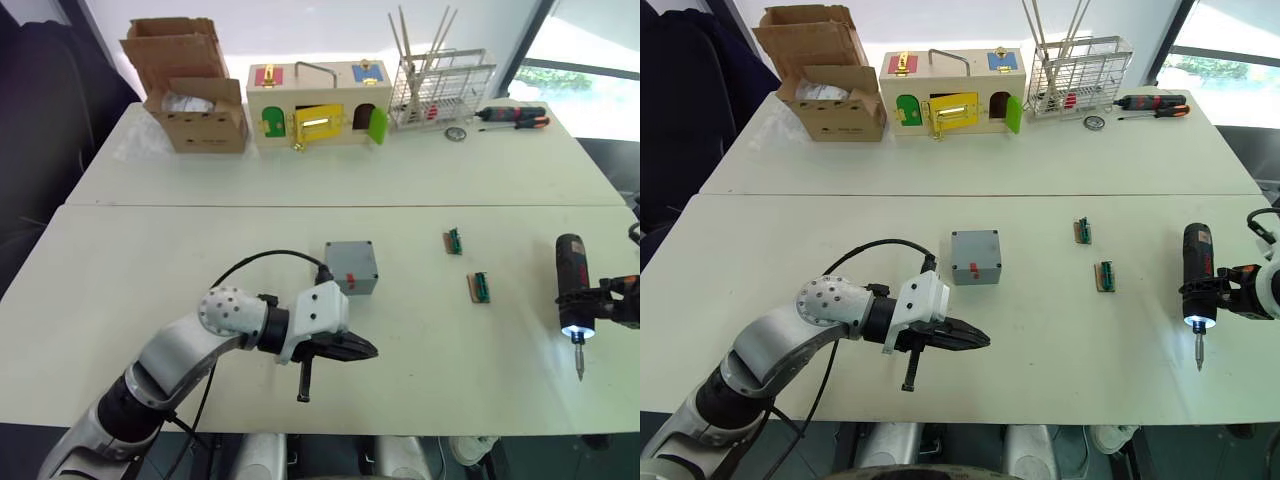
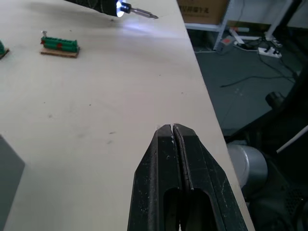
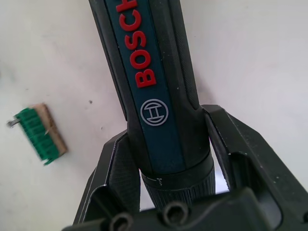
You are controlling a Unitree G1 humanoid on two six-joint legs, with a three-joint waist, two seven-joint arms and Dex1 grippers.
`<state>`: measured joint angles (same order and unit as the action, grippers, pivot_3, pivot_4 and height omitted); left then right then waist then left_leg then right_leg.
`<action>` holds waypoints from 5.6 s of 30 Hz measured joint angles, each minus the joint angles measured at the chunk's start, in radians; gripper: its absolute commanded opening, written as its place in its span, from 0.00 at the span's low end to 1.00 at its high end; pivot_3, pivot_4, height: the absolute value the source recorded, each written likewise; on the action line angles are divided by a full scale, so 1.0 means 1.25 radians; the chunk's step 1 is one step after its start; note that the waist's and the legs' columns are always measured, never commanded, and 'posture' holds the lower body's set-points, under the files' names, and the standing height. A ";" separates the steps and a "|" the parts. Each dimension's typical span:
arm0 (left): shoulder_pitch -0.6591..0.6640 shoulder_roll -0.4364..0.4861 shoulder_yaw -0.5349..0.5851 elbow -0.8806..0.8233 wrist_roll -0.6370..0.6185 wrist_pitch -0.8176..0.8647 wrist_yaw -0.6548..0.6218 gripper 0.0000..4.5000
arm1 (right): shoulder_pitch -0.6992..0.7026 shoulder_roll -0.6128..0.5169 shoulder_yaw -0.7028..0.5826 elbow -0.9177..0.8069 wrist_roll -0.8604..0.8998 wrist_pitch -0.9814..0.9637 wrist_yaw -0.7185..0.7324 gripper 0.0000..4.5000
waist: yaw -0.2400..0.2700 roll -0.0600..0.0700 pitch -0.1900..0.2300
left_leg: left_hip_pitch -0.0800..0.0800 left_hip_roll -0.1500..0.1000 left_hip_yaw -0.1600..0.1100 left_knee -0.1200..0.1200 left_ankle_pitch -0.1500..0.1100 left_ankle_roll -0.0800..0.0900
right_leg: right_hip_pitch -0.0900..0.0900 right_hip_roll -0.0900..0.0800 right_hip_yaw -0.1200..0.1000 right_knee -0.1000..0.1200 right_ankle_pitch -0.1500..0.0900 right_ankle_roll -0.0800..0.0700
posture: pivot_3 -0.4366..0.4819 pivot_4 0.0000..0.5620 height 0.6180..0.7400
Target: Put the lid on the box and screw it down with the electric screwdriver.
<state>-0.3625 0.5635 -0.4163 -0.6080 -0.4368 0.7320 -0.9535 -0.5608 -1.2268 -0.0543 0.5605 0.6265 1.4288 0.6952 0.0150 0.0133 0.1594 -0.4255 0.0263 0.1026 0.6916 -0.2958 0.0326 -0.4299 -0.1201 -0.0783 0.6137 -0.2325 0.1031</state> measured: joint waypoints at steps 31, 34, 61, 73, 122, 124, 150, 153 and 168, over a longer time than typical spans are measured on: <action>-0.047 0.025 0.152 0.271 0.050 0.012 0.158 0.00 | 0.262 0.312 0.049 -0.799 -0.077 -0.509 0.098 0.99 | 0.020 -0.008 0.000 | -0.001 0.002 -0.001 0.007 0.001 -0.003 | 0.004 0.000 -0.002 -0.001 0.003 0.001 | 0.48 0.27 0.90; -0.082 -0.020 0.115 0.357 0.096 -0.031 0.161 0.00 | 0.263 0.369 0.116 -0.788 -0.117 -0.546 0.077 0.99 | 0.019 -0.008 0.000 | -0.001 0.001 -0.001 0.007 0.002 -0.005 | 0.003 0.001 -0.002 0.001 0.003 0.001 | 0.48 0.27 0.90; -0.177 -0.143 0.087 0.664 0.262 -0.290 0.104 0.00 | 0.300 0.282 0.115 -0.907 -0.130 -0.434 0.066 0.99 | 0.009 -0.009 0.000 | 0.000 0.002 -0.002 0.006 0.000 0.000 | 0.003 0.001 -0.003 0.003 0.003 0.001 | 0.48 0.27 0.90; -0.017 -0.055 0.092 0.343 0.195 -0.100 0.040 0.00 | 0.149 0.338 0.222 -0.603 -0.281 -0.718 0.186 0.99 | 0.004 -0.010 0.001 | 0.000 0.003 -0.001 0.006 0.003 -0.005 | 0.003 0.001 -0.003 0.003 0.003 0.002 | 0.48 0.27 0.90; -0.060 -0.061 0.150 0.123 -0.014 0.022 0.013 0.00 | 0.533 0.528 -0.319 -0.750 -0.187 -0.596 -0.113 0.66 | 0.018 -0.009 0.000 | 0.002 0.001 -0.003 0.006 0.003 -0.005 | 0.004 0.002 -0.003 0.004 0.003 0.001 | 0.48 0.27 0.90; -0.060 -0.055 0.138 0.123 -0.014 0.022 0.016 0.00 | 0.522 0.528 -0.306 -0.723 -0.195 -0.621 -0.116 0.66 | 0.018 -0.009 0.000 | 0.002 0.001 -0.003 0.006 0.002 -0.004 | 0.005 0.002 -0.003 0.004 0.003 0.001 | 0.48 0.27 0.90; -0.060 -0.007 0.124 0.107 -0.024 0.022 0.032 0.00 | 0.464 0.548 -0.260 -0.616 -0.199 -0.677 -0.169 0.01 | 0.018 -0.009 0.000 | 0.002 0.002 -0.003 0.006 0.003 -0.005 | 0.004 0.002 -0.003 0.004 0.003 0.001 | 0.48 0.27 0.90; -0.060 -0.007 0.124 0.107 -0.024 0.022 0.032 0.00 | 0.464 0.555 -0.263 -0.620 -0.187 -0.676 -0.176 0.01 | 0.018 -0.009 0.000 | 0.002 0.002 -0.003 0.006 0.003 -0.005 | 0.004 0.002 -0.003 0.004 0.003 0.001 | 0.48 0.27 0.90; -0.100 0.007 0.166 0.220 -0.016 -0.002 0.040 0.00 | 0.358 0.521 -0.268 -0.819 -0.046 -0.552 -0.190 0.01 | 0.010 -0.009 0.000 | 0.002 0.002 -0.003 0.005 0.002 -0.003 | 0.004 0.003 -0.003 0.004 0.003 0.001 | 0.48 0.27 0.90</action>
<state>-0.4880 0.5729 -0.2086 -0.3325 -0.4568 0.7290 -0.9033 -0.1134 -0.5752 -0.3890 -0.4637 0.5689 0.7393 0.4583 0.0278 0.0025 0.1595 -0.4232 0.0287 0.0983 0.6983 -0.2937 0.0284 -0.4246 -0.1169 -0.0819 0.6189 -0.2288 0.1047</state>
